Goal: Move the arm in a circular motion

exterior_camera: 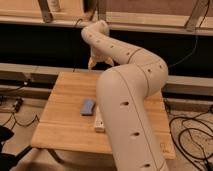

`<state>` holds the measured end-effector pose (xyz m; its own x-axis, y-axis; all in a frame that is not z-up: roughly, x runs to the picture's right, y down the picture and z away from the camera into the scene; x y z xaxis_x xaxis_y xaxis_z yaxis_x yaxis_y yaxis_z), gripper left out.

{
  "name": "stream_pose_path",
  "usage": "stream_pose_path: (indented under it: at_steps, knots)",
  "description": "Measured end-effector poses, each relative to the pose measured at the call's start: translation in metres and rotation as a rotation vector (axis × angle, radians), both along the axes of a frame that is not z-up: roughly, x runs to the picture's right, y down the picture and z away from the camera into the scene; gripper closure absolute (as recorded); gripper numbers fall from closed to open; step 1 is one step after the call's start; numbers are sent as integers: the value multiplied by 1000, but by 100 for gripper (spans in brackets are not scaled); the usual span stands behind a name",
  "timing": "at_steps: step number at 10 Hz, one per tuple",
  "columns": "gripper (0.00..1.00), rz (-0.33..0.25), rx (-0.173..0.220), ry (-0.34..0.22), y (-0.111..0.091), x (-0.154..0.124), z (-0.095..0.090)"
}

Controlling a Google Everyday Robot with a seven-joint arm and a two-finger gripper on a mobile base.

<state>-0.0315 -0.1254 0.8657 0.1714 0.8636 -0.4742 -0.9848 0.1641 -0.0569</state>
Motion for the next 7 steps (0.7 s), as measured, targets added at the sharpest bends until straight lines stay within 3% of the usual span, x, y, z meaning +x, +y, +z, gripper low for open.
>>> stream_pose_path:
  at_steps: [2, 3, 5, 7]
  knots:
    - [20, -25, -34, -75, 23, -5, -28]
    - [20, -18, -45, -80, 33, 6, -39]
    - [20, 69, -61, 0, 56, 66, -53]
    - [20, 179, -29, 108, 55, 133, -60]
